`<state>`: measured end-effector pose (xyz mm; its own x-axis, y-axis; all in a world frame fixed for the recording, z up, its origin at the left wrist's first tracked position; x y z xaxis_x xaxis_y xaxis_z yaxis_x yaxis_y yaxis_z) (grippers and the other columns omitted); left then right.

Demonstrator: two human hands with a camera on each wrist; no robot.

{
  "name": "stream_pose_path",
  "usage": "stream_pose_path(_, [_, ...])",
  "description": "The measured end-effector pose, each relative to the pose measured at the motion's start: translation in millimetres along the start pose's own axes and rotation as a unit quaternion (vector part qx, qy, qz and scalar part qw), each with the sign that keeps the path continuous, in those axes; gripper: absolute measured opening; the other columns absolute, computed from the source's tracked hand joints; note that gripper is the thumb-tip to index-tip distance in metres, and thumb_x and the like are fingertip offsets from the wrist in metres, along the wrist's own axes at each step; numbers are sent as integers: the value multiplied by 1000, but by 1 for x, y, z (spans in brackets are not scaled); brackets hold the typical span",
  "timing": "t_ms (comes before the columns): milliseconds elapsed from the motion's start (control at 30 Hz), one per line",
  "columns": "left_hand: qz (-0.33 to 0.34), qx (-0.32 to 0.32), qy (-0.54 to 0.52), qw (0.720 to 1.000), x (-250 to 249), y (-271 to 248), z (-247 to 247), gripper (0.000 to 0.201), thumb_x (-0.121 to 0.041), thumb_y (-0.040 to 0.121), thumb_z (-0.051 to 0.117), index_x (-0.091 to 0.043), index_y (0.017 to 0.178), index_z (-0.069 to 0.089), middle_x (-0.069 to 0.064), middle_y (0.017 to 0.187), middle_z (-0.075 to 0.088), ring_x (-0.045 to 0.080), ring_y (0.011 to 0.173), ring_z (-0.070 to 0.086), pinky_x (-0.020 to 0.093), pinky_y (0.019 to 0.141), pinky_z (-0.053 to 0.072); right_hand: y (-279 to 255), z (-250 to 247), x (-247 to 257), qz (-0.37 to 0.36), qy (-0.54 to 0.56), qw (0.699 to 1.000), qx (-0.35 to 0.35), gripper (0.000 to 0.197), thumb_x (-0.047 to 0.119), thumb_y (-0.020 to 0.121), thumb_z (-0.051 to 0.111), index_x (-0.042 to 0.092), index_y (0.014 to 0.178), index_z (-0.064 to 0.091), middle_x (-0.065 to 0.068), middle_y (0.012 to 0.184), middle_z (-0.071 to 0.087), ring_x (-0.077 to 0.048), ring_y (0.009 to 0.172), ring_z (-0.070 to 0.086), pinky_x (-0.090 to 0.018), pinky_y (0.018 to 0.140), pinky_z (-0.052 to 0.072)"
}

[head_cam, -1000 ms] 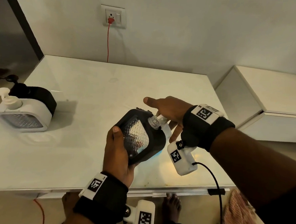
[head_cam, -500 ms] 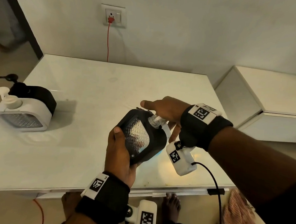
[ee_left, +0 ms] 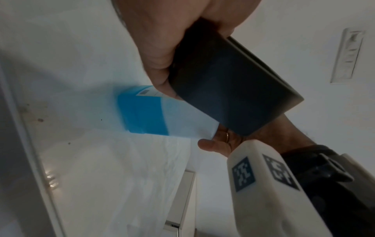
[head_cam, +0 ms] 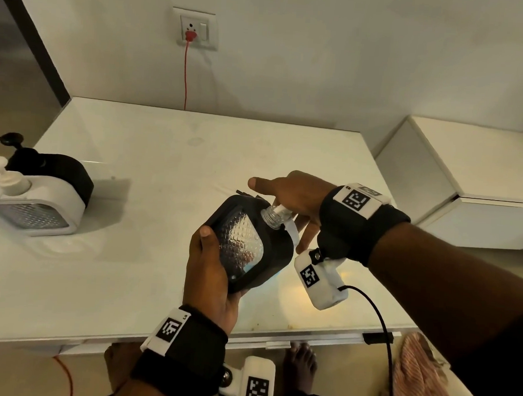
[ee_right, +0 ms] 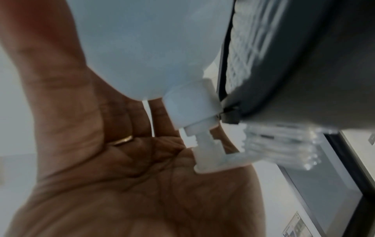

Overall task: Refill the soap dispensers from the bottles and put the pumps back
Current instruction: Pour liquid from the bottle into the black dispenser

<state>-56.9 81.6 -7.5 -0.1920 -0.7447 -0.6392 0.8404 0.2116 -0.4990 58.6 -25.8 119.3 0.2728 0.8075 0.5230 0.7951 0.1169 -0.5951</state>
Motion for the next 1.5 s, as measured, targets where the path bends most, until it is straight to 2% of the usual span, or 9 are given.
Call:
stream_pose_path(133, [5, 1, 4, 1000, -1, 0, -2, 36, -57, 106, 46, -41, 135, 61, 4, 139, 63, 37, 125, 63, 52, 82, 64, -11, -3, 5, 18, 46, 998, 31, 72, 79, 86, 46, 14, 114, 57, -9, 107, 64, -34, 103, 64, -49, 79, 55])
stream_pose_path(367, [13, 1, 1, 1000, -5, -1, 0, 36, -58, 104, 45, -42, 132, 62, 3, 139, 64, 36, 125, 63, 56, 90, 61, -22, -5, 11, 35, 55, 997, 34, 94, 84, 83, 43, 12, 143, 49, -15, 129, 61, -40, 117, 58, -55, 93, 51])
stream_pose_path(533, [20, -3, 3, 1000, -7, -2, 1, 36, -58, 105, 43, -42, 132, 62, 2, 137, 65, 35, 124, 63, 56, 91, 60, -22, -8, 13, 13, 34, 999, 26, 90, 81, 89, 34, 13, 144, 49, -4, 98, 58, -24, 83, 54, -42, 73, 47])
stream_pose_path(700, [12, 0, 6, 1000, -5, -4, 3, 39, -58, 105, 44, -41, 136, 61, 3, 138, 64, 38, 125, 63, 58, 93, 60, -17, -1, 15, -4, 1, 1000, 2, 91, 81, 90, 28, 9, 140, 54, -2, 107, 58, -25, 89, 57, -34, 56, 42])
stream_pose_path(900, [11, -3, -3, 1000, -4, -4, 3, 37, -57, 105, 44, -41, 134, 62, 2, 136, 66, 36, 124, 64, 61, 94, 59, -13, 3, 12, -18, 6, 1000, -7, 87, 80, 91, 32, 10, 138, 53, -11, 132, 58, -33, 98, 59, -39, 63, 50])
stream_pose_path(1100, [12, -10, -3, 1000, -1, -4, 3, 34, -57, 106, 44, -43, 130, 63, 1, 136, 65, 37, 124, 63, 64, 99, 56, -2, 5, 7, -26, -32, 999, -30, 78, 70, 96, 41, 1, 125, 63, -16, 112, 68, -29, 91, 64, -42, 83, 53])
stream_pose_path(1233, [10, -7, 1, 1000, -1, 0, -1, 37, -58, 106, 45, -41, 134, 62, 4, 139, 64, 38, 125, 64, 58, 91, 61, -11, 2, 9, 3, 25, 1000, 15, 90, 80, 90, 36, 12, 148, 46, -15, 148, 50, -39, 126, 54, -48, 90, 48])
stream_pose_path(1333, [13, -2, 0, 1000, 1, 2, -4, 40, -60, 105, 45, -42, 137, 61, 3, 141, 65, 37, 125, 64, 58, 91, 61, -17, -1, 11, 14, 53, 998, 29, 93, 82, 88, 34, 16, 153, 39, -15, 157, 40, -41, 138, 42, -52, 101, 40])
stream_pose_path(1500, [6, -8, -5, 1000, 0, 0, -1, 35, -58, 106, 45, -43, 131, 63, 2, 138, 65, 37, 124, 64, 58, 90, 62, -6, 3, 8, -21, -6, 1000, -6, 82, 72, 95, 39, 4, 137, 56, -17, 142, 56, -36, 124, 57, -48, 101, 45])
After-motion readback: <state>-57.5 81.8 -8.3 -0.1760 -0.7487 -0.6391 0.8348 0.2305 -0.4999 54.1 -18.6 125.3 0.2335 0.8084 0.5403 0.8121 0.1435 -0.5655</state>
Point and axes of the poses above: each hand's wrist, its own y-axis towards the middle knuckle, its own z-axis out of the palm, x = y × z, the point moved 1 cm from there along y, towards the middle knuckle
